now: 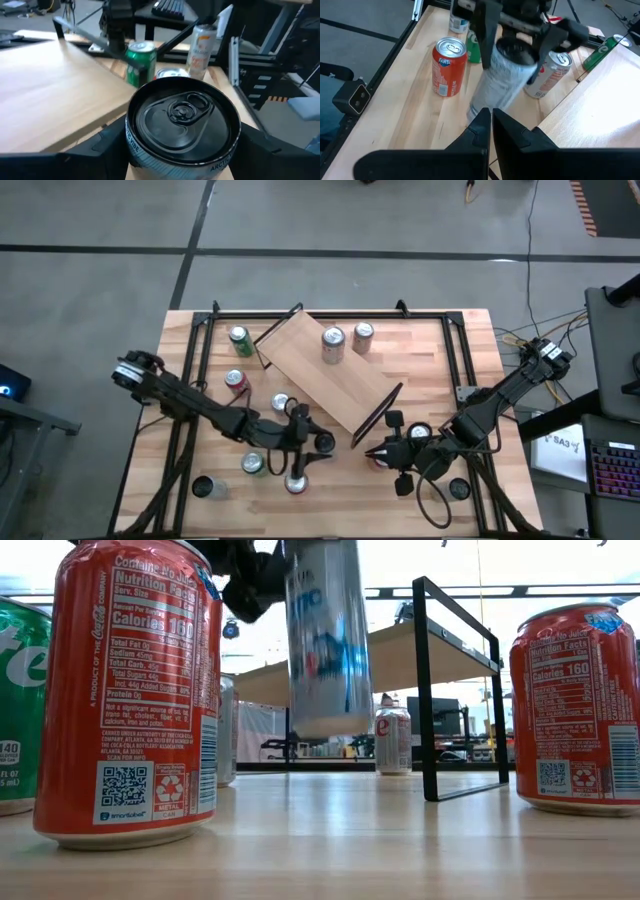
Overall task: Place canned beverage on shelf
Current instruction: Put the top blue soda can on the shelf
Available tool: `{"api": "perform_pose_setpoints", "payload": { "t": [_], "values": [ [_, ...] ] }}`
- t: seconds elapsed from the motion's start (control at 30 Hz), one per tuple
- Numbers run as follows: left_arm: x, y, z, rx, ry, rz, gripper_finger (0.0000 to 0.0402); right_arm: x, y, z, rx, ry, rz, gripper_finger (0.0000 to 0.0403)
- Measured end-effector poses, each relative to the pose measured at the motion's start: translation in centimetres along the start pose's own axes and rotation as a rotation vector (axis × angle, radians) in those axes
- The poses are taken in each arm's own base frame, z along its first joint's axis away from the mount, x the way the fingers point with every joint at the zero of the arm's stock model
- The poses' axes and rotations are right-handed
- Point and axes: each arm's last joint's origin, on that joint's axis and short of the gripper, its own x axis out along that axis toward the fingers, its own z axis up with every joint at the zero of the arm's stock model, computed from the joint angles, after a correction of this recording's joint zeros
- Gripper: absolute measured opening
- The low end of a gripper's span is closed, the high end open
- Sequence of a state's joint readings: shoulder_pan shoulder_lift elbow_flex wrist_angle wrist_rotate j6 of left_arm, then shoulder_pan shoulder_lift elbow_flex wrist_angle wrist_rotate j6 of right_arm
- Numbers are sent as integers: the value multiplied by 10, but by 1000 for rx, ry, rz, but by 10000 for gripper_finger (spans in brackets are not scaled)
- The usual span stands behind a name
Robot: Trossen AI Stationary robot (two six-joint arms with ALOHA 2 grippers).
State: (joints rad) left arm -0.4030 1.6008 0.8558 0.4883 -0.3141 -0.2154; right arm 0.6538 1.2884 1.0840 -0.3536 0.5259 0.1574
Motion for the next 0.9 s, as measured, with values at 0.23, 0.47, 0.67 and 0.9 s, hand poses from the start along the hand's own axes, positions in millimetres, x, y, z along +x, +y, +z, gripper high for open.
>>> {"api": "perform_pose_setpoints", "payload": {
  "t": [0.23, 0.47, 0.67, 0.9],
  "values": [
    [-14, -4, 16, 15, -41, -37, 239, 0, 0, 0, 0, 0, 0, 9],
    [-26, -4, 30, 7, -80, -44, 239, 0, 0, 0, 0, 0, 0, 9],
    [-41, -2, 44, -8, -113, -50, 239, 0, 0, 0, 0, 0, 0, 9],
    [-63, 3, 62, -24, -149, -24, 239, 0, 0, 0, 0, 0, 0, 9]
  ]
}}
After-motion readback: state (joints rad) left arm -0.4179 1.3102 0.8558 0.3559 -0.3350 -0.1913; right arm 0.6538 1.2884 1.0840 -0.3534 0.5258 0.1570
